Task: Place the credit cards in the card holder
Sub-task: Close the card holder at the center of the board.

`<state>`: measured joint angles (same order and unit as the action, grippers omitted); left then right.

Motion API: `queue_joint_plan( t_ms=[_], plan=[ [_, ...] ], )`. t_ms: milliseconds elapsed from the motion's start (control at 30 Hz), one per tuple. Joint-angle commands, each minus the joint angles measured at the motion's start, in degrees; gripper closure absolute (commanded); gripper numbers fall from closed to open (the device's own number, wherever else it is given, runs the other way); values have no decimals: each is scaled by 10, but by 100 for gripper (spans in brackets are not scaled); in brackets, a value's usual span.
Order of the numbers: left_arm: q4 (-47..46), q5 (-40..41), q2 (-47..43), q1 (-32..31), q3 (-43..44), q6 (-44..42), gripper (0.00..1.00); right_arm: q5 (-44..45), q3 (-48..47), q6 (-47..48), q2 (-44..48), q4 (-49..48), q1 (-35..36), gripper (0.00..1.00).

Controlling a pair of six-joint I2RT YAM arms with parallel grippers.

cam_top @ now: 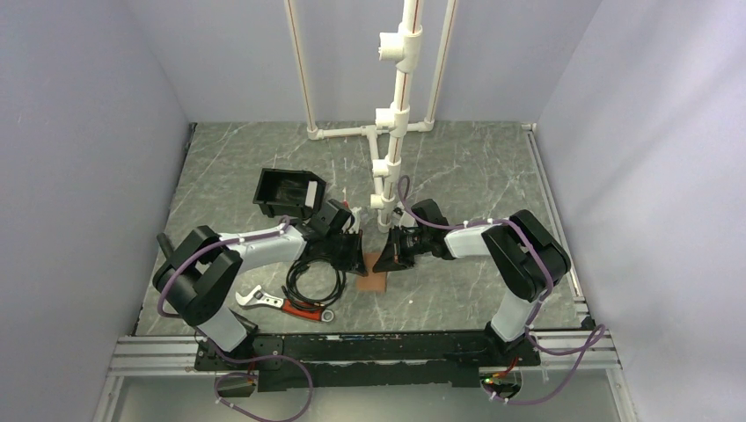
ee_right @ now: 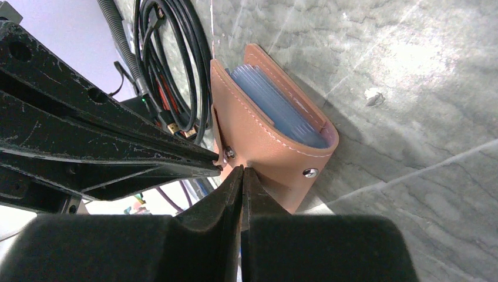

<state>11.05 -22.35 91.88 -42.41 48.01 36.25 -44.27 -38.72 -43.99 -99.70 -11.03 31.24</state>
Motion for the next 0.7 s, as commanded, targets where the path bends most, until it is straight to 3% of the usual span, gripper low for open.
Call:
queue_joint_plan(
  t_ms=[0, 267, 667],
  plan=[
    [-38, -14, 12, -8, -7, 20, 100, 58, 0, 20, -30, 17, 23, 95],
    [-19, 28, -37, 0, -21, 30, 100, 57, -3, 22, -31, 22, 24, 95],
    [-16, 31, -35, 6, -17, 28, 100, 58, -7, 26, -33, 27, 25, 95]
  ],
)
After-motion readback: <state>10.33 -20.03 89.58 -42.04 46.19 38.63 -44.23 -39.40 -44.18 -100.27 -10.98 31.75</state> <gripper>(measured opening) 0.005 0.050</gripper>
